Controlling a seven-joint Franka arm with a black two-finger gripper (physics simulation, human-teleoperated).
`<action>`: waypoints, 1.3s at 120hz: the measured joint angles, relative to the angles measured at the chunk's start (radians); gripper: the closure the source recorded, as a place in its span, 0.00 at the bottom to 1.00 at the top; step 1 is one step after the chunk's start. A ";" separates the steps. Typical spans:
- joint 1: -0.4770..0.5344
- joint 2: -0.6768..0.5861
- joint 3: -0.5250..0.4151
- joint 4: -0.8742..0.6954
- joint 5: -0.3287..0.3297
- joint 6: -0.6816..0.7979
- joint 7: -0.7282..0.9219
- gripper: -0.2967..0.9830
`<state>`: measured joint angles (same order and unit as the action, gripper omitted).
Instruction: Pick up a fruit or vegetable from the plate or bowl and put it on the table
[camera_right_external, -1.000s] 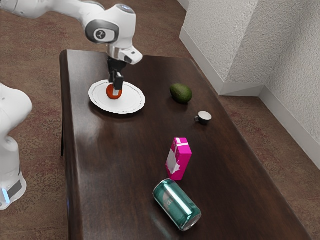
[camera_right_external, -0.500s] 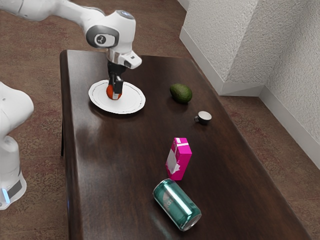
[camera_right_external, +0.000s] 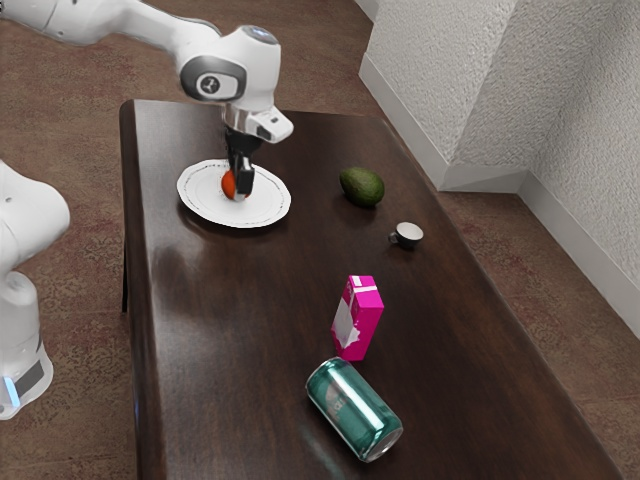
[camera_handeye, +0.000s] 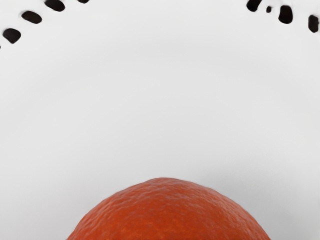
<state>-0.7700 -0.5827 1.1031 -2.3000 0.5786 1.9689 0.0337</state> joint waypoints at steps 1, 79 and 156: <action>-0.003 0.001 -0.002 0.001 0.000 0.000 0.000 0.50; -0.099 0.188 -0.202 0.084 -0.107 0.039 -0.017 0.51; -0.120 0.300 -0.199 0.145 -0.173 0.197 -0.024 0.44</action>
<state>-0.8903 -0.2824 0.9039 -2.1551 0.4058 2.1655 0.0097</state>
